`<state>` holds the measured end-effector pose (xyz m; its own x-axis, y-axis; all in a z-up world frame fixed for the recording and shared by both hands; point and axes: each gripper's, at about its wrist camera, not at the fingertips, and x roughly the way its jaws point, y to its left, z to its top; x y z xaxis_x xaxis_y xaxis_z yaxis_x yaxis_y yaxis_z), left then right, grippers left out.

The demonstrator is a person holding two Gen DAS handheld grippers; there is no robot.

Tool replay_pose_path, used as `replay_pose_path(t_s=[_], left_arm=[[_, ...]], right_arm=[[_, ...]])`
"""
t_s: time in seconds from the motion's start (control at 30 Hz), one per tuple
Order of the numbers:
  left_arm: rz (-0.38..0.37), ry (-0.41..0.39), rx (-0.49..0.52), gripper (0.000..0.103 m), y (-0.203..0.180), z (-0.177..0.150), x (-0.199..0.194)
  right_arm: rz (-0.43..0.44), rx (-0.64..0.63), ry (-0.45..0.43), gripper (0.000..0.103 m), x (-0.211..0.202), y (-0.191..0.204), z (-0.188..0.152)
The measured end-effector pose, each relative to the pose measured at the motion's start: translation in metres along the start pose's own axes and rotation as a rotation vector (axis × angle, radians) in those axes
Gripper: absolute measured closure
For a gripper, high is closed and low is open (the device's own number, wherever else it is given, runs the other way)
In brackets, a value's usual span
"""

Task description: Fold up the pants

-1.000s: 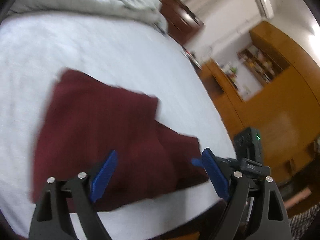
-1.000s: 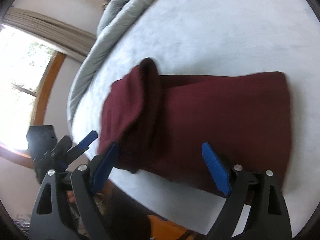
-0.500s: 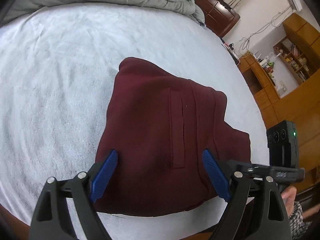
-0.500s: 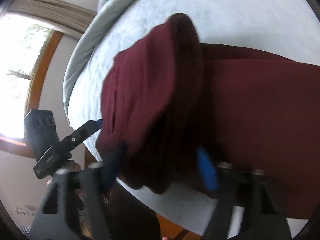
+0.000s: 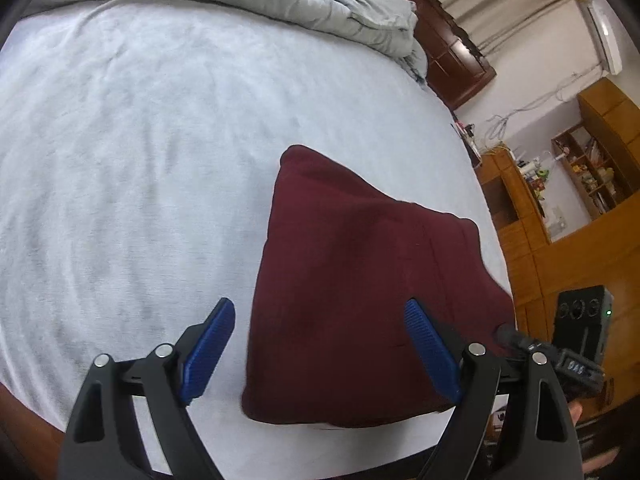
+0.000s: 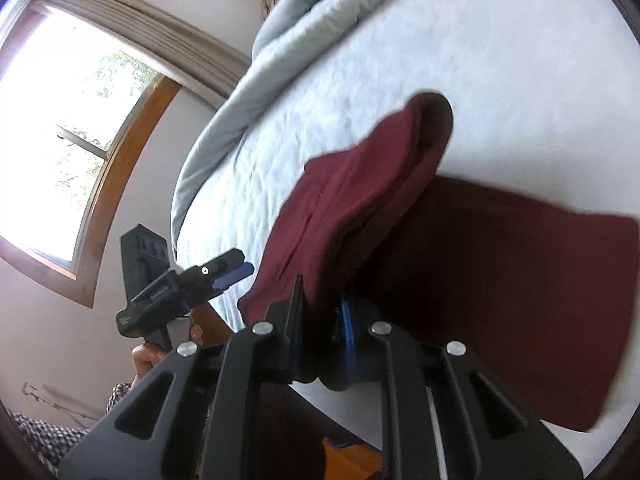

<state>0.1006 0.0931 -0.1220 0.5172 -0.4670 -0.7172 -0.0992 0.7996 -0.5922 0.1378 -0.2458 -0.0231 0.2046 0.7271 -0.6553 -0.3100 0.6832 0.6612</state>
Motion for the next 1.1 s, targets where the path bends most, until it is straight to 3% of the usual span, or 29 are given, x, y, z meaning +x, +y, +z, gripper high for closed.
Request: replay_pose_path(t_s=[0.2,0.37,0.53,0.6,0.67,0.83,0.97,1.1], left_arm=[[-0.043,0.045,0.075,0.015,-0.036,-0.006,0.018],[-0.01,0.091,0.157,0.015,-0.069,-0.017,0.048],[0.076,0.161,0.194,0.015,-0.075,-0.028,0.077],[0.083,0.196,0.166,0.015,-0.07,-0.031,0.085],[0.074,0.199,0.141,0.015,-0.066,-0.029,0.088],[0.017,0.191,0.036,0.015,-0.048,-0.021,0.083],[-0.004,0.217,0.047,0.015,-0.045,-0.023,0.086],[0.025,0.231,0.081,0.015,-0.047,-0.026,0.09]], right_arm=[[-0.065,0.011,-0.062,0.089,-0.063,-0.023,-0.005],[-0.149,0.08,-0.102,0.089,-0.098,-0.063,-0.025],[-0.183,0.209,0.011,0.088,-0.062,-0.125,-0.057],[-0.156,0.224,0.001,0.088,-0.05,-0.13,-0.065],[-0.115,0.244,-0.025,0.088,-0.051,-0.129,-0.062],[-0.155,0.138,-0.011,0.088,-0.05,-0.108,-0.053],[-0.154,0.22,0.004,0.087,-0.059,-0.127,-0.055],[-0.195,0.203,0.028,0.071,-0.057,-0.122,-0.051]])
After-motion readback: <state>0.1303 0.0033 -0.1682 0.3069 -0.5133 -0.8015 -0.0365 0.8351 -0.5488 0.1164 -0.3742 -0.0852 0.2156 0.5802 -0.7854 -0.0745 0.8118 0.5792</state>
